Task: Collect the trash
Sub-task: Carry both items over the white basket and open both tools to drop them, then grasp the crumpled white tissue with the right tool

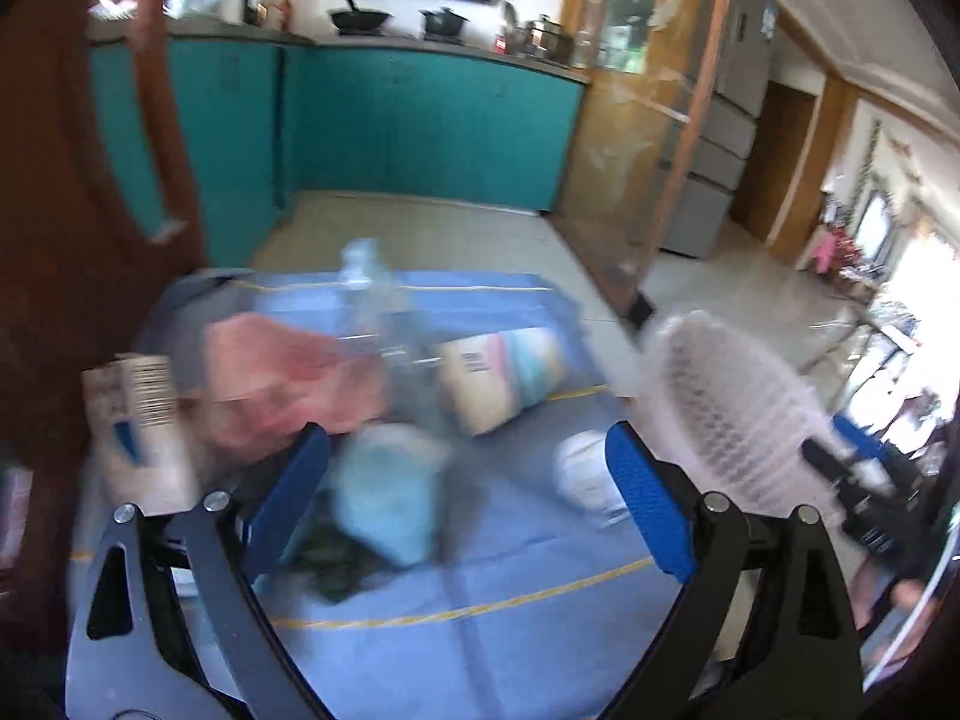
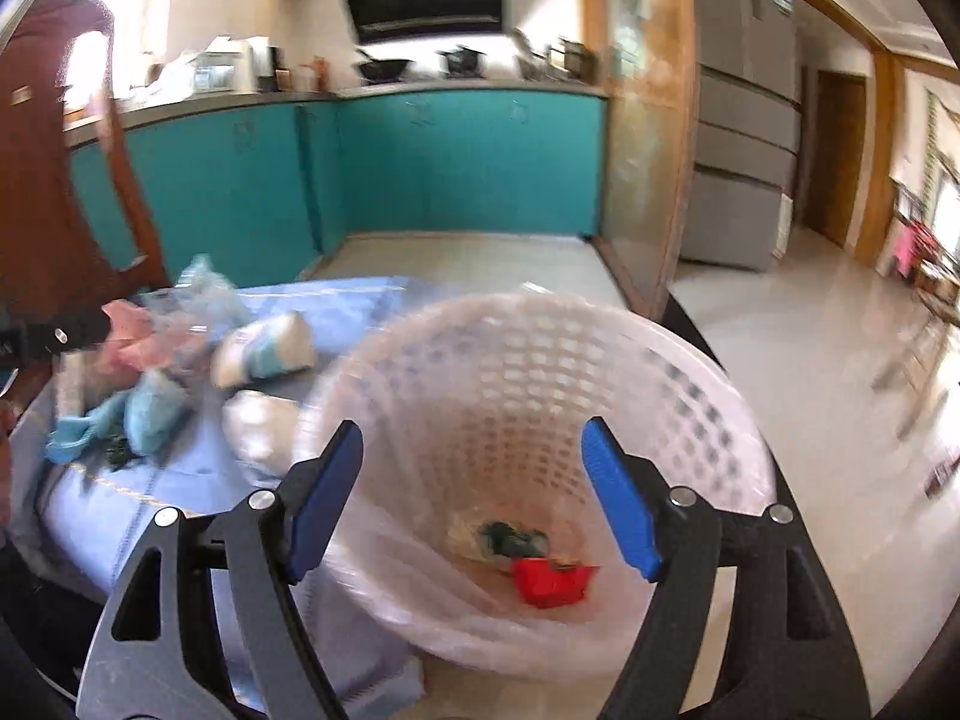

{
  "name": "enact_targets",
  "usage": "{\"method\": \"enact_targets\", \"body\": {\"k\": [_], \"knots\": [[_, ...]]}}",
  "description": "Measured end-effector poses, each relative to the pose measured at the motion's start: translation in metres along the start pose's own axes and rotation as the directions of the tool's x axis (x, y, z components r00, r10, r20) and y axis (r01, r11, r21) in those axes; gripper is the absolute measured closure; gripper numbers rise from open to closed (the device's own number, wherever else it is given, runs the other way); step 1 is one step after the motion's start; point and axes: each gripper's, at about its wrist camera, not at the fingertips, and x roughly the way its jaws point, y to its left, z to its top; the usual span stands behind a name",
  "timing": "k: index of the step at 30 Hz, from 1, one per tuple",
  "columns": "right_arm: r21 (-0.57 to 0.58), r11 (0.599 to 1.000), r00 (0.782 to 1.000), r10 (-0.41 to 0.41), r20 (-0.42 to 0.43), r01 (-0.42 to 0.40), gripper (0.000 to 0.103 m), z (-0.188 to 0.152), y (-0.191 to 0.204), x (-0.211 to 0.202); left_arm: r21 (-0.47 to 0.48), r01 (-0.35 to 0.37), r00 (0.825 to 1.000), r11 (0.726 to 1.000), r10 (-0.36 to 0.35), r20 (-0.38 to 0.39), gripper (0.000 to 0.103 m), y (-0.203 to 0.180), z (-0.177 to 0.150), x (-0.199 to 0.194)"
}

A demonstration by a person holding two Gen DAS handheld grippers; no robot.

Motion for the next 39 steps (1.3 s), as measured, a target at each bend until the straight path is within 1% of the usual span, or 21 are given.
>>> {"method": "enact_targets", "body": {"k": [2, 5, 7, 9, 12, 13, 14, 16, 17, 19, 21, 22, 23, 24, 26, 27, 30, 35, 37, 39], "knots": [[-0.035, 0.998, 0.998, 0.055, 0.011, -0.055, 0.029, 0.008, 0.017, 0.006, 0.009, -0.062, 0.997, 0.998, 0.062, 0.035, 0.01, 0.01, -0.007, -0.013], [-0.133, 0.982, 0.991, 0.135, 0.011, -0.132, 0.029, 0.028, 0.052, 0.024, -0.012, -0.095, 0.993, 0.995, 0.096, 0.065, 0.01, 0.025, -0.014, -0.033], [-0.194, 0.964, 0.983, 0.183, -0.015, -0.183, 0.029, 0.039, 0.073, 0.034, -0.031, -0.104, 0.991, 0.994, 0.106, 0.078, 0.01, 0.032, -0.014, -0.043], [-0.227, 0.945, 0.972, 0.229, -0.05, -0.234, 0.029, 0.046, 0.089, 0.049, -0.04, -0.115, 0.989, 0.993, 0.118, 0.089, 0.01, 0.037, -0.013, -0.053], [-0.212, 0.936, 0.956, 0.256, -0.14, -0.282, 0.029, 0.04, 0.102, 0.074, -0.03, -0.138, 0.985, 0.99, 0.141, 0.097, 0.01, 0.038, -0.014, -0.058], [-0.223, 0.931, 0.953, 0.256, -0.164, -0.289, 0.029, 0.036, 0.106, 0.082, -0.024, -0.145, 0.984, 0.989, 0.147, 0.098, 0.009, 0.035, -0.021, -0.059], [-0.244, 0.93, 0.956, 0.237, -0.173, -0.275, 0.029, 0.032, 0.111, 0.089, -0.022, -0.15, 0.984, 0.988, 0.152, 0.096, 0.009, 0.036, -0.025, -0.06], [-0.283, 0.928, 0.96, 0.184, -0.213, -0.241, 0.031, 0.025, 0.119, 0.101, -0.022, -0.15, 0.985, 0.988, 0.151, 0.082, 0.009, 0.035, -0.027, -0.055], [-0.302, 0.924, 0.96, 0.17, -0.223, -0.234, 0.034, 0.023, 0.123, 0.105, -0.023, -0.146, 0.986, 0.989, 0.147, 0.075, 0.009, 0.035, -0.028, -0.054], [-0.319, 0.921, 0.958, 0.148, -0.246, -0.224, 0.035, 0.017, 0.127, 0.114, -0.023, -0.138, 0.988, 0.99, 0.139, 0.072, 0.009, 0.034, -0.03, -0.054], [-0.327, 0.918, 0.951, 0.134, -0.278, -0.225, 0.044, 0.013, 0.127, 0.121, -0.016, -0.137, 0.988, 0.99, 0.138, 0.071, 0.009, 0.032, -0.031, -0.055], [-0.332, 0.915, 0.947, 0.131, -0.293, -0.229, 0.046, 0.01, 0.128, 0.124, -0.011, -0.14, 0.988, 0.99, 0.14, 0.07, 0.009, 0.031, -0.032, -0.055], [-0.338, 0.913, 0.944, 0.125, -0.304, -0.23, 0.05, 0.008, 0.129, 0.127, -0.009, -0.139, 0.988, 0.99, 0.139, 0.068, 0.009, 0.03, -0.033, -0.054], [-0.344, 0.91, 0.943, 0.122, -0.31, -0.231, 0.054, 0.006, 0.13, 0.128, -0.009, -0.135, 0.989, 0.991, 0.135, 0.066, 0.009, 0.03, -0.033, -0.053], [-0.361, 0.903, 0.943, 0.119, -0.31, -0.232, 0.059, 0.004, 0.134, 0.13, -0.014, -0.127, 0.99, 0.992, 0.127, 0.061, 0.009, 0.029, -0.033, -0.051], [-0.369, 0.901, 0.944, 0.113, -0.31, -0.23, 0.063, 0.003, 0.136, 0.131, -0.016, -0.122, 0.991, 0.992, 0.123, 0.059, 0.009, 0.028, -0.034, -0.05], [-0.366, 0.901, 0.946, 0.12, -0.302, -0.231, 0.071, 0.003, 0.137, 0.129, -0.008, -0.117, 0.992, 0.993, 0.118, 0.055, 0.009, 0.026, -0.035, -0.049], [-0.324, 0.909, 0.942, 0.166, -0.292, -0.26, 0.073, 0.005, 0.135, 0.117, -0.008, -0.119, 0.992, 0.993, 0.12, 0.051, 0.009, 0.026, -0.035, -0.049], [-0.296, 0.91, 0.938, 0.208, -0.277, -0.29, 0.073, 0.008, 0.133, 0.106, -0.015, -0.12, 0.991, 0.993, 0.121, 0.05, 0.009, 0.029, -0.036, -0.049], [-0.267, 0.905, 0.928, 0.263, -0.263, -0.332, 0.073, 0.009, 0.131, 0.093, -0.023, -0.123, 0.991, 0.992, 0.124, 0.048, 0.009, 0.031, -0.035, -0.049]]}}
